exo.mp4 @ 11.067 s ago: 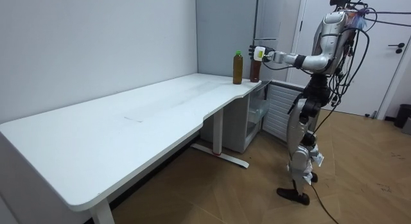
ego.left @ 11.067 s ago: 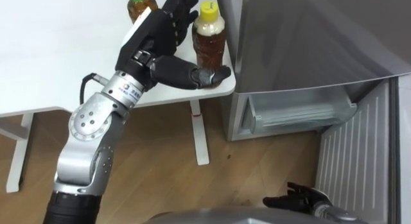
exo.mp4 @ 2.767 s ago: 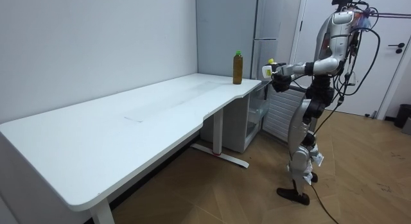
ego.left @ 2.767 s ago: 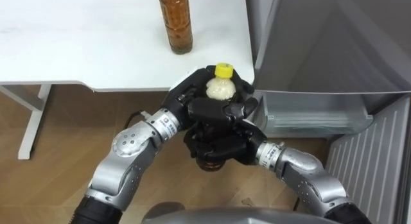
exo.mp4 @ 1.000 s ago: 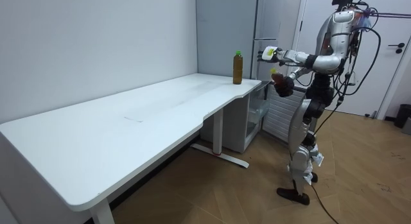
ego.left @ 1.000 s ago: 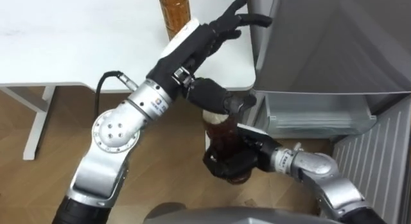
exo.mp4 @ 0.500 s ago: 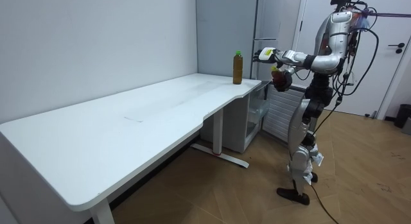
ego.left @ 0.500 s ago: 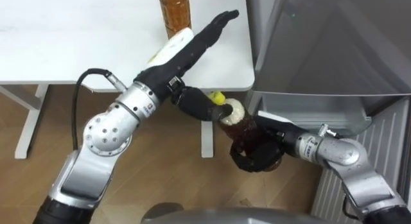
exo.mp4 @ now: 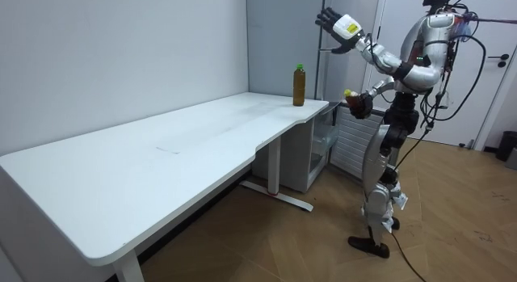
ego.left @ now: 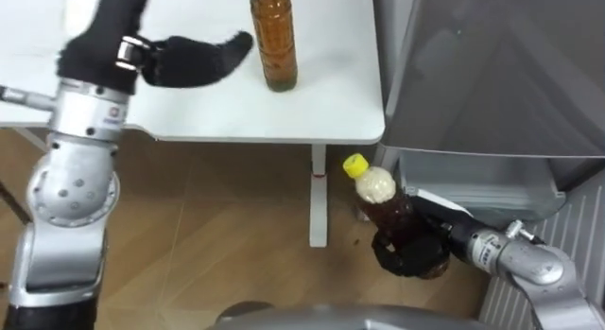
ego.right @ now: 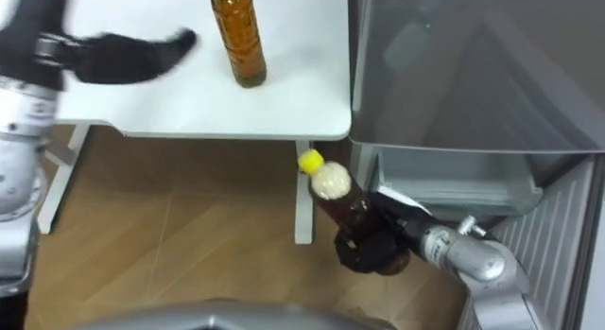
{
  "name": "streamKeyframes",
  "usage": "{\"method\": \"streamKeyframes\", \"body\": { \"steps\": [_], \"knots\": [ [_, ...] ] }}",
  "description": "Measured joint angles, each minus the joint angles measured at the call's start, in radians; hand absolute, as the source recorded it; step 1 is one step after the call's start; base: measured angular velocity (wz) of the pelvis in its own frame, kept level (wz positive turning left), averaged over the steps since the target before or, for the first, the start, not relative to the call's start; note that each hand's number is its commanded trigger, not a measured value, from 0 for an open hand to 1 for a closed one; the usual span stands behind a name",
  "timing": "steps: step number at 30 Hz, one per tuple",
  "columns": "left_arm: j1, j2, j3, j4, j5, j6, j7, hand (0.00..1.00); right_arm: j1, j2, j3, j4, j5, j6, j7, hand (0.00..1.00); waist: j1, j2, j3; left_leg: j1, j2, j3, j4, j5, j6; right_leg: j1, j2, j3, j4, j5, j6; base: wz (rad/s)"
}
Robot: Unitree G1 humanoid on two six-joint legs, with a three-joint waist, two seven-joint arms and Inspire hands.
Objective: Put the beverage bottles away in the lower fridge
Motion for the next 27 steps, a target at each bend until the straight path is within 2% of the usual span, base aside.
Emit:
{"method": "streamKeyframes", "body": {
  "steps": [2,8,13,18,21,24,27],
  "knots": [
    [0.012,-0.005,0.064,-0.009,-0.002,-0.016,0.062,0.00,0.013,0.003,0.000,0.001,0.001,0.000,0.005,1.00,0.008,-0.001,-0.0002,0.001,0.000,-0.001,0.001,0.000,0.000,-0.001,0.000,0.000,0.000,0.000,0.000,0.00],
    [0.034,-0.005,0.150,-0.020,-0.024,-0.053,0.235,0.00,0.029,0.005,0.001,0.001,0.014,0.000,0.000,1.00,0.055,-0.003,0.0001,-0.003,-0.001,-0.004,0.000,0.000,0.000,-0.001,-0.001,-0.002,-0.001,0.000,0.000,0.00],
    [0.042,-0.008,0.259,-0.010,-0.036,-0.053,0.342,0.00,0.027,0.032,0.001,0.016,0.003,0.001,-0.010,1.00,0.084,-0.003,-0.0001,0.002,-0.001,-0.009,0.000,0.000,0.000,0.002,-0.001,-0.007,0.000,0.000,0.000,0.03],
    [0.049,-0.010,0.306,0.048,-0.164,-0.051,0.428,0.00,0.030,0.032,0.005,0.030,-0.002,0.046,-0.015,1.00,0.114,-0.004,0.0004,-0.001,-0.007,-0.028,0.000,0.000,0.000,0.010,-0.003,-0.022,-0.002,-0.002,0.001,0.08],
    [0.079,-0.010,0.340,0.080,-0.313,-0.051,0.474,0.00,0.030,0.032,0.016,0.030,-0.001,0.050,-0.039,1.00,0.128,-0.009,-0.0016,-0.002,-0.008,-0.028,0.000,0.000,0.000,0.012,-0.003,-0.025,-0.010,-0.005,-0.001,0.00],
    [0.100,-0.011,0.368,0.172,-0.418,-0.049,0.535,0.00,0.030,0.035,0.033,0.035,0.000,0.066,-0.069,1.00,0.137,-0.013,-0.0054,0.005,-0.009,-0.028,-0.002,0.001,-0.001,0.017,-0.003,-0.024,-0.011,-0.004,-0.001,0.00],
    [0.142,-0.012,0.369,0.264,-0.487,-0.028,0.593,0.00,0.030,0.036,0.054,0.036,0.009,0.083,-0.095,1.00,0.139,-0.019,-0.0059,0.006,-0.009,-0.027,-0.007,0.001,-0.001,0.017,-0.003,-0.024,-0.014,-0.004,-0.001,0.00]
  ]
}}
